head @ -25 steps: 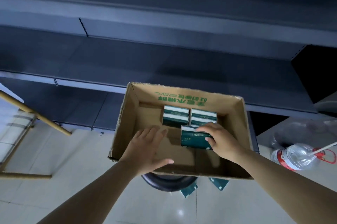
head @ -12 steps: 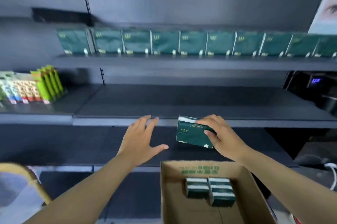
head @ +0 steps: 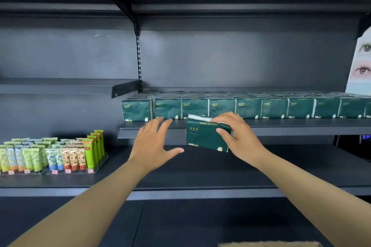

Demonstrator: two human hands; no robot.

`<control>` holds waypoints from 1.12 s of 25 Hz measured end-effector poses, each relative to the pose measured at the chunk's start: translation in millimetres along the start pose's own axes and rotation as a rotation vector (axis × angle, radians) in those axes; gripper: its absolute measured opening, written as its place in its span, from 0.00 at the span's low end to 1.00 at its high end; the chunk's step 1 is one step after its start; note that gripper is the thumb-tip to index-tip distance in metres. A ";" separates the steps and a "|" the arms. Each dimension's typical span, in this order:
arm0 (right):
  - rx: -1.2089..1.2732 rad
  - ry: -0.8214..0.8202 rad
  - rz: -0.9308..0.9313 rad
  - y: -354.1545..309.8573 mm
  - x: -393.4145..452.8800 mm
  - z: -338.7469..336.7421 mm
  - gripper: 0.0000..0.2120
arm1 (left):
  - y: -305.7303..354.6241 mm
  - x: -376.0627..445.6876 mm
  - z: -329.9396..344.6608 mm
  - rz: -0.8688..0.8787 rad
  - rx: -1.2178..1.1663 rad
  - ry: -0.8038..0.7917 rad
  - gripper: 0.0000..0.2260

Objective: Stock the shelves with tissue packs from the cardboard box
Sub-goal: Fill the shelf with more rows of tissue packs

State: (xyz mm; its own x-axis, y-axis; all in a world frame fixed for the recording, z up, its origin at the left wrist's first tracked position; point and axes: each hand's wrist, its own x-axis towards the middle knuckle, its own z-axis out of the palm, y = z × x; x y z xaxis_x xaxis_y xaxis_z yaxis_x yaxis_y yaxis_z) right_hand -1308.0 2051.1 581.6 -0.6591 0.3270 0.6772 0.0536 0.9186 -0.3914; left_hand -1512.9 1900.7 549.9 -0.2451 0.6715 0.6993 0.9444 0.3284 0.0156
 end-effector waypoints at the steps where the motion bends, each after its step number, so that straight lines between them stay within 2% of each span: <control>1: -0.006 0.016 -0.017 -1.4 17.4 8.1 0.11 | -14.9 11.9 0.5 -0.007 0.010 0.015 0.41; 8: -0.057 0.035 -0.072 19.3 132.8 87.1 0.12 | -108.0 74.7 29.3 -0.068 0.035 0.014 0.44; 14: -0.078 0.002 -0.003 48.6 184.2 146.2 0.12 | -148.4 119.2 67.5 -0.034 0.047 -0.003 0.45; 19: -0.295 -0.056 -0.021 73.0 198.7 168.0 0.22 | -163.6 147.6 96.7 -0.024 0.060 -0.036 0.44; 22: -0.369 -0.049 -0.045 76.6 203.7 173.4 0.23 | -168.1 148.7 114.1 0.026 0.136 0.042 0.42; 28: -0.382 -0.009 -0.031 75.5 195.5 166.8 0.25 | -170.7 147.7 122.5 0.073 0.102 0.191 0.41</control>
State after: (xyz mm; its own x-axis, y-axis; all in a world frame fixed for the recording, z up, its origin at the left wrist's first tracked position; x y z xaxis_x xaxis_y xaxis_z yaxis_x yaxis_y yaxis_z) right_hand -1558.0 2147.4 580.5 -0.6714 0.2976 0.6787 0.3084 0.9450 -0.1093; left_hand -1737.2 2025.1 562.9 -0.1223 0.5613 0.8185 0.9287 0.3556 -0.1051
